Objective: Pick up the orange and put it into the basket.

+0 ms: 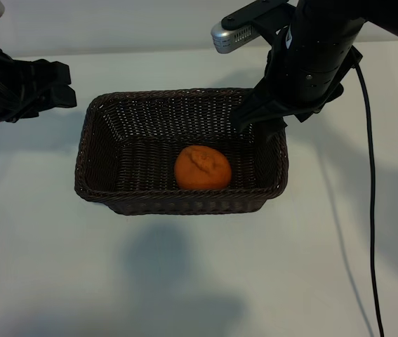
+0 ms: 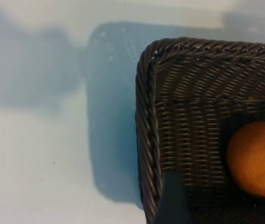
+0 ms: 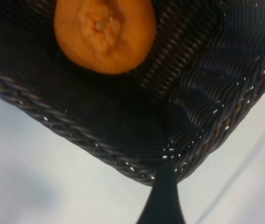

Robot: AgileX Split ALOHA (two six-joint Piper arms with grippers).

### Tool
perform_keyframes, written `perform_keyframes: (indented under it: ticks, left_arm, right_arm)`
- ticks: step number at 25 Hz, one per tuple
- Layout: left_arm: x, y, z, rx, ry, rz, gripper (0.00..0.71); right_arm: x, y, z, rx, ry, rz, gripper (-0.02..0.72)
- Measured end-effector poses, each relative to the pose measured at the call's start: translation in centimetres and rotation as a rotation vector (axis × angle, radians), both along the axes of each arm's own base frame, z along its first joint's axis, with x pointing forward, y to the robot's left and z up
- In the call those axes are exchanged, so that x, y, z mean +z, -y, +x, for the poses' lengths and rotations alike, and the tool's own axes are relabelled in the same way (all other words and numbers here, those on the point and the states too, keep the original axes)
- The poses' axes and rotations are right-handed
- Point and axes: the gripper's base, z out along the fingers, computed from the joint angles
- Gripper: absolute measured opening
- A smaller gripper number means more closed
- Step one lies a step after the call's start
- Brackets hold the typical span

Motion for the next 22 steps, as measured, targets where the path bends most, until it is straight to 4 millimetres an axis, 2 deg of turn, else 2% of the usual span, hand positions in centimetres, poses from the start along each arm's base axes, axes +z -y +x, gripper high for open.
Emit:
perform_keyframes:
  ticks: [22]
  left_arm:
    - [0.00,0.00,0.00,0.001,0.000,0.000,0.588]
  right_arm:
    - [0.02,0.02,0.10,0.007,0.012,-0.003,0.571]
